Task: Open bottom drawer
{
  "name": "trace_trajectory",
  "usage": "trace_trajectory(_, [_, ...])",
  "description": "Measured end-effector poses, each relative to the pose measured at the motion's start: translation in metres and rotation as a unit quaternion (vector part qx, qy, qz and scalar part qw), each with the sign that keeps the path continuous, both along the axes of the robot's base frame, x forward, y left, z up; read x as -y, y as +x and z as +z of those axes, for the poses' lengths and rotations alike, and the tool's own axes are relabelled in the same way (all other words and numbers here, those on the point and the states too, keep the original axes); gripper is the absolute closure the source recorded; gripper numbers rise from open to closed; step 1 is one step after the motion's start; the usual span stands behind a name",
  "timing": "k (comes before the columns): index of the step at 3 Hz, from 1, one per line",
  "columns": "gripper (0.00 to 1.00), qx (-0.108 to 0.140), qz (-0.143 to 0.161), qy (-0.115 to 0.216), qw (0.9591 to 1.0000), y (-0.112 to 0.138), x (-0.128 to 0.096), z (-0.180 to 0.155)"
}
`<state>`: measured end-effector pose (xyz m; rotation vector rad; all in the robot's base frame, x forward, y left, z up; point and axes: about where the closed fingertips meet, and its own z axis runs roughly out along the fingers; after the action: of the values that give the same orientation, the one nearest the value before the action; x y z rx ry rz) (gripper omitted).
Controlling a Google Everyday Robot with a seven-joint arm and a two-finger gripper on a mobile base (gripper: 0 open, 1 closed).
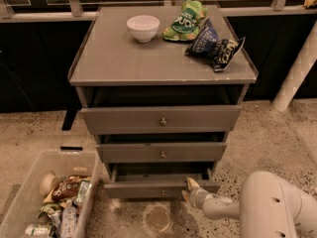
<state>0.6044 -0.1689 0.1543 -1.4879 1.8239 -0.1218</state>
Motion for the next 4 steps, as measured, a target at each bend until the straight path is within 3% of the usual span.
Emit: trace_trajectory(4, [1.00, -0.015, -0.007, 0.017, 0.9997, -0.0131, -0.0030, -0.0031])
